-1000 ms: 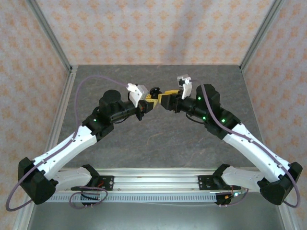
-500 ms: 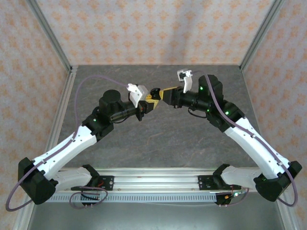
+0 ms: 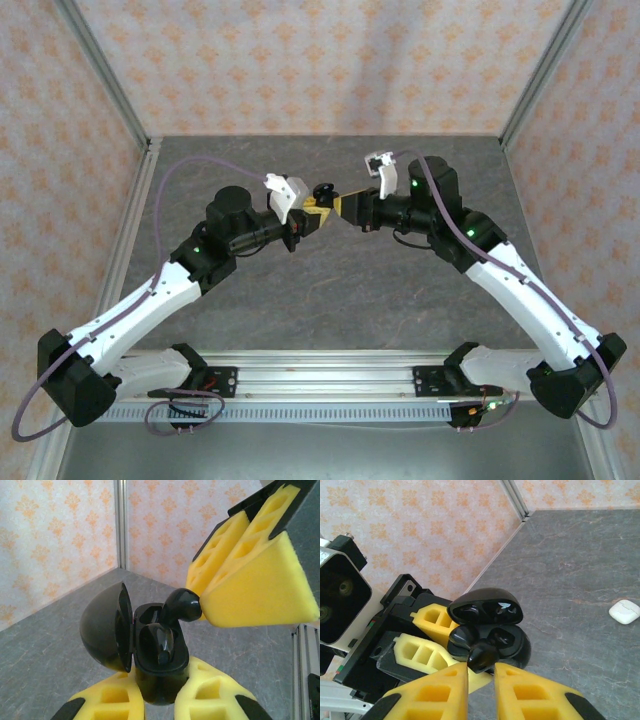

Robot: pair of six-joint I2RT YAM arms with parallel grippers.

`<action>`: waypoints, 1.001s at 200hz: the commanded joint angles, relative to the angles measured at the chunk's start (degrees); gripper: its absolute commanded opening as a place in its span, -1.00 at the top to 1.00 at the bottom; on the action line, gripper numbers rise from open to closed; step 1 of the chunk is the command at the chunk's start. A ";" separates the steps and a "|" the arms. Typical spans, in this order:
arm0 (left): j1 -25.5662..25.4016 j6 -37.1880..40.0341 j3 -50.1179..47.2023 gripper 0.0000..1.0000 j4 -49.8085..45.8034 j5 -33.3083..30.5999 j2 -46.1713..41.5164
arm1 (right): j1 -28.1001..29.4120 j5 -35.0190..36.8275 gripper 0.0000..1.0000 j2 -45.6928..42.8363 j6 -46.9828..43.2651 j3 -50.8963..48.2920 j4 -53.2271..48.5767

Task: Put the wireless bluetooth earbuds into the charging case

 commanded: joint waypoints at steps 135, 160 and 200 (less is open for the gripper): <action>0.21 1.11 2.51 1.00 -0.29 4.96 -0.69 | -7.42 0.95 0.57 -0.13 1.93 3.49 -4.50; 0.18 1.80 2.71 1.00 -0.12 8.70 -0.27 | -10.11 -4.68 0.37 3.62 7.46 5.01 -2.86; 0.14 3.22 4.88 1.00 -2.11 16.07 1.75 | -10.79 -18.17 0.40 10.61 15.12 6.39 3.39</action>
